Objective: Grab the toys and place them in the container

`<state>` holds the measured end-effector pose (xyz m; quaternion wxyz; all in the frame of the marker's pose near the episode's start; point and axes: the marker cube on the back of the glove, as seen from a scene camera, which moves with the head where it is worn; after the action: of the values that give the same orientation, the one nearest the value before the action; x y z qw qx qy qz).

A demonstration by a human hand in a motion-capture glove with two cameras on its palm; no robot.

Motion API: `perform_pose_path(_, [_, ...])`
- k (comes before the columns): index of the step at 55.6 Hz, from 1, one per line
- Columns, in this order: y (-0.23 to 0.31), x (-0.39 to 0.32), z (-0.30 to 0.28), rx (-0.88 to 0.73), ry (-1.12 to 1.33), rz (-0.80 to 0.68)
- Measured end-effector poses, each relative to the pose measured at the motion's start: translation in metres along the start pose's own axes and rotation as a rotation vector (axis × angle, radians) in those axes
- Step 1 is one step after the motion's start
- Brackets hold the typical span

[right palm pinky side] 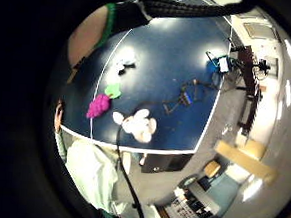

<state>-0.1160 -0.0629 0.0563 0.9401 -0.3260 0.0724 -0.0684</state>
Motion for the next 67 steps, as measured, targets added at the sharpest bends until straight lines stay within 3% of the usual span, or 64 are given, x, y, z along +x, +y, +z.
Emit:
perform_pose_path(10, [-0.063,-0.002,0.044,0.056,0.023,0.004])
perform_pose_path(35, [-0.150,0.006,0.165,-0.156,0.206,0.027])
perform_pose_path(38, [-0.156,0.007,0.176,-0.172,0.213,0.008])
perform_pose_path(43, [-0.157,0.006,0.191,-0.213,0.208,-0.165])
perform_pose_path(49, [-0.169,0.000,0.210,-0.220,0.198,0.045])
perform_pose_path(56, [-0.163,0.000,0.226,-0.237,0.237,-0.094])
perform_pose_path(60, [-0.163,-0.010,0.230,-0.182,0.230,0.034])
perform_pose_path(67, [-0.156,-0.010,0.230,-0.207,0.192,0.035])
